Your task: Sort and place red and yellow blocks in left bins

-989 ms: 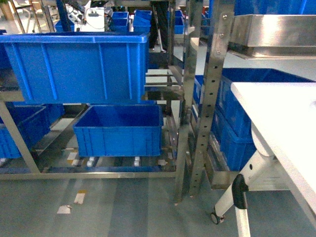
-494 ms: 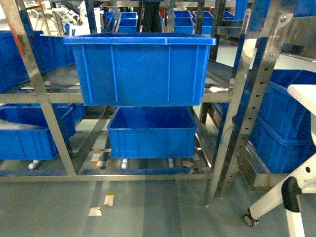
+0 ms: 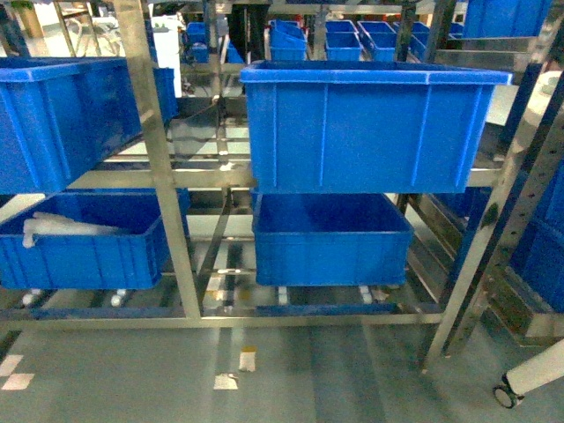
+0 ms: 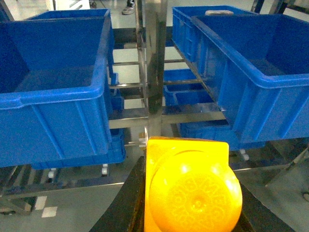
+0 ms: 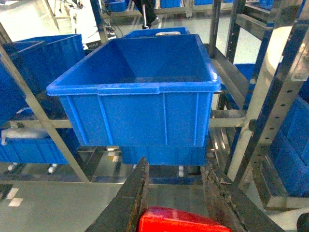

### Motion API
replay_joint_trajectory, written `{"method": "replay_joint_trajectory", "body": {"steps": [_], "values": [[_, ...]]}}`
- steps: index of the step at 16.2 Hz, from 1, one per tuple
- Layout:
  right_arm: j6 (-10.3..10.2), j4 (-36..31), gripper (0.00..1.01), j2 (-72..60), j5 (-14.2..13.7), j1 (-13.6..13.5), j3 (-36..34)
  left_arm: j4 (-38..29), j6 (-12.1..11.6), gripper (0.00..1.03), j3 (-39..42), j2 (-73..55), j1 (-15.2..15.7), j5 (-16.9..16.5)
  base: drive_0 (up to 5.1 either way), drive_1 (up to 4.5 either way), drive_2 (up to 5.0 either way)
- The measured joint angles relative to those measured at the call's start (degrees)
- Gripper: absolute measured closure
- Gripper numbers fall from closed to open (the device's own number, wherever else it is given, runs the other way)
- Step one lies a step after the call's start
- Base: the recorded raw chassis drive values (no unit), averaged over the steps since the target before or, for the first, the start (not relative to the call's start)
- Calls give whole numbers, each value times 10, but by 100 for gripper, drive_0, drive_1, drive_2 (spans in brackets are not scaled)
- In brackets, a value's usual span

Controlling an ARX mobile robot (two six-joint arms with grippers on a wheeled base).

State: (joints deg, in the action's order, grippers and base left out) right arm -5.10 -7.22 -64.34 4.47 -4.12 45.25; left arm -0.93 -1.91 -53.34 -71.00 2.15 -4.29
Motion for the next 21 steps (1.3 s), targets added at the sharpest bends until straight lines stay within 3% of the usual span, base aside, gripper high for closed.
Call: {"method": "replay_joint_trajectory", "body": {"steps": [4, 7, 21], "values": [[0, 1, 73, 0, 0, 0, 0, 1, 0, 76, 0, 0, -1, 0, -496, 249, 249], [0, 0, 73, 0, 4, -7, 0, 3, 0, 76, 0, 0, 5, 4, 0, 0, 0], [0, 2, 73, 2, 1, -3, 0, 4, 0, 76, 0, 1, 0, 0, -8, 414, -431]]}}
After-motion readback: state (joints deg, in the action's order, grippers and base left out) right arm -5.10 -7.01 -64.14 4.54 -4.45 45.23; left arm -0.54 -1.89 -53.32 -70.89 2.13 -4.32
